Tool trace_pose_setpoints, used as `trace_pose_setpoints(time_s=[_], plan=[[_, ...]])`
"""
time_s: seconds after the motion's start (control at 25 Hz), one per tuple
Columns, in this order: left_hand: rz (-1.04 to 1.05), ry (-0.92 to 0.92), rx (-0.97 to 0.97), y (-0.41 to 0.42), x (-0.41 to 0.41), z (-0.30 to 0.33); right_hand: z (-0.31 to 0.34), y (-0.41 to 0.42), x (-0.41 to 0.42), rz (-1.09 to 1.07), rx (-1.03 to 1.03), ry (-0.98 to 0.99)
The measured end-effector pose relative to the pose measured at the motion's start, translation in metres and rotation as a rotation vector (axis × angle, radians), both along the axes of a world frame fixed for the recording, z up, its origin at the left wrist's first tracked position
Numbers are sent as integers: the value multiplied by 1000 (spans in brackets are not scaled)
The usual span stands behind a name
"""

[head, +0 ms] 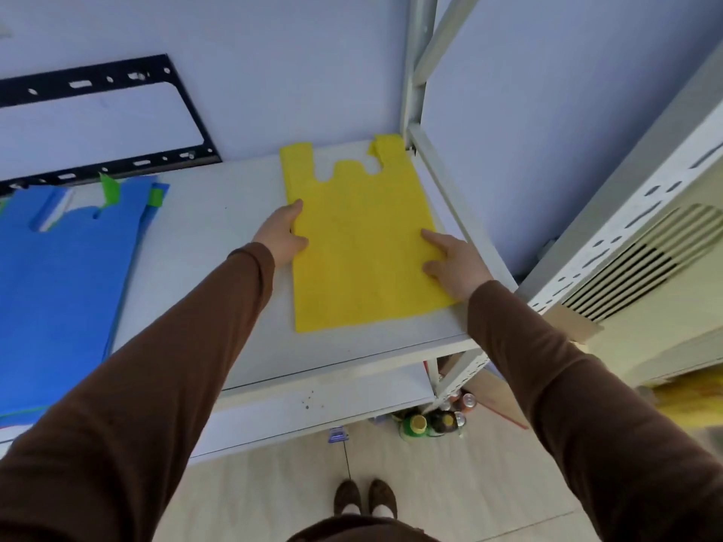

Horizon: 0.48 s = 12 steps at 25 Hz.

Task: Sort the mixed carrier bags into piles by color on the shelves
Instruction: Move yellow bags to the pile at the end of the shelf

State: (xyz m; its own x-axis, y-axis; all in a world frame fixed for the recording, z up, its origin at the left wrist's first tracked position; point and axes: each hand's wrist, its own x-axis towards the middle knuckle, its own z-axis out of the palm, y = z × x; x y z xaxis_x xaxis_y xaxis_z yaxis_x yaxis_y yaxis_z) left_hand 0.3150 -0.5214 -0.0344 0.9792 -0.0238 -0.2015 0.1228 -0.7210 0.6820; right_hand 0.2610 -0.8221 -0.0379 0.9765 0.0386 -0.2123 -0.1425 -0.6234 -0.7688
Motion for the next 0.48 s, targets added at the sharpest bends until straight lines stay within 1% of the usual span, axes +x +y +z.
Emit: trace_pose_setpoints(time_s=[0.36,0.48], plan=[[24,-4,28,-5,-13,-8,5,-2,-9,94,-287,-50],[32,8,26,-9,-20,-10,5,-8,-13,102,-323,-53]])
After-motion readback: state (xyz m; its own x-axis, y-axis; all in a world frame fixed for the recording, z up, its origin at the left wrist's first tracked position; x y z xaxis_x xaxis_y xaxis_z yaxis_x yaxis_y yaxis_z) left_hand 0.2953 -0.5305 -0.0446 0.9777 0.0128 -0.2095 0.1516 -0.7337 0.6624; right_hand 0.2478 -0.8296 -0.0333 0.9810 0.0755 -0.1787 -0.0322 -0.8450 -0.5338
